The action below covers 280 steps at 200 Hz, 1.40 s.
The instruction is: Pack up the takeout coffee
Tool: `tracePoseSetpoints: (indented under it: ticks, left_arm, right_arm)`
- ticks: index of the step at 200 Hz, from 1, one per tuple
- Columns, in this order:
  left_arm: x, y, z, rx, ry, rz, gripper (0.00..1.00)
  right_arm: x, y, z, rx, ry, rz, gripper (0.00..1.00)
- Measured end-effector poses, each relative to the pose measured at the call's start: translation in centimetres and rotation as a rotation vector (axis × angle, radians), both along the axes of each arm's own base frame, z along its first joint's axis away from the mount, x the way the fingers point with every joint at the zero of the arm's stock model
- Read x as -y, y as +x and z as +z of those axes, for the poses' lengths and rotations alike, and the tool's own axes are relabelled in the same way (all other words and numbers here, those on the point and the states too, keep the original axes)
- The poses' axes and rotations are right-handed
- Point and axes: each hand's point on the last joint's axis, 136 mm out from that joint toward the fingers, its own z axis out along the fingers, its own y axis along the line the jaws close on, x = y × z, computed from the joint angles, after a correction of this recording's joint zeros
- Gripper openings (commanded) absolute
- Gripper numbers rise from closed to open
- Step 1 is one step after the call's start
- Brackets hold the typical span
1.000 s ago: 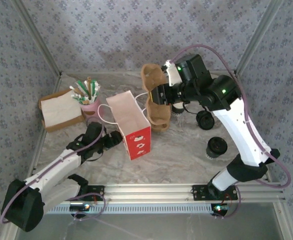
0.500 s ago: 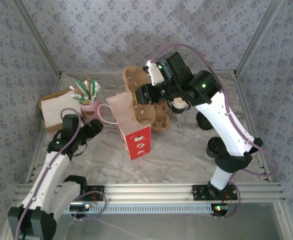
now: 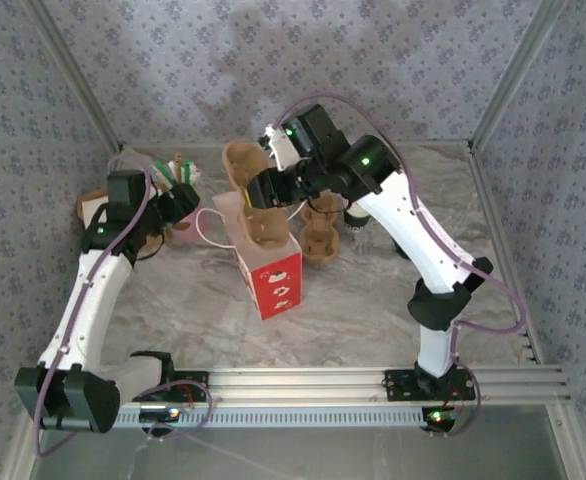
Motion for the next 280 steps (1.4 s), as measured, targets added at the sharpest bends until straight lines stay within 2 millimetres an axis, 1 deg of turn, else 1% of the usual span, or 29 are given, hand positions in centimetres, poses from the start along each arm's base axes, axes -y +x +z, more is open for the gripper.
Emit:
tracePoseSetpoints:
  ticks: [27,61,91,126,148,163,176,200,216,246,280]
  left_arm:
    - [0.2,1.1,0.7,-0.004,0.012,-0.013,0.74]
    - [0.4,2.6,1.7,0.002,0.025,-0.029,0.73]
    - [0.5,3.7,1.0,-0.023,0.034,-0.041,0.72]
    - [0.9,4.3,0.1,-0.054,0.031,-0.061,0.72]
    - [1.0,4.5,0.0,-0.059,0.030,-0.065,0.71]
    - [1.3,4.6,0.1,-0.056,0.029,-0.073,0.71]
    - [1.8,4.6,0.2,-0.056,0.029,-0.086,0.71]
    - [3.3,4.7,-0.1,-0.064,0.031,-0.124,0.70]
    - [4.3,4.6,-0.5,-0.073,0.033,-0.150,0.70]
    - [5.7,4.3,-0.7,-0.075,0.034,-0.185,0.70]
    - [5.8,4.1,-1.1,-0.077,0.033,-0.187,0.71]
  right_arm:
    - [-0.7,0.3,-0.8,-0.018,-0.001,0.013,0.41]
    - [-1.0,0.3,-1.3,-0.031,-0.004,0.021,0.40]
    - [-1.2,0.3,-2.3,-0.052,-0.018,0.027,0.40]
    - [-1.1,0.2,-5.2,-0.102,-0.068,0.025,0.40]
    - [-0.8,-0.1,-6.3,-0.129,-0.090,0.020,0.40]
    - [-0.6,-0.4,-6.3,-0.130,-0.091,0.021,0.40]
    - [-0.3,-0.8,-5.9,-0.125,-0.086,0.023,0.40]
    - [0.2,-1.8,-4.7,-0.108,-0.070,0.029,0.40]
    - [0.7,-2.4,-4.4,-0.101,-0.070,0.029,0.39]
    - [1.6,-3.0,-4.8,-0.107,-0.092,0.014,0.39]
    - [2.1,-3.2,-5.9,-0.127,-0.126,0.003,0.39]
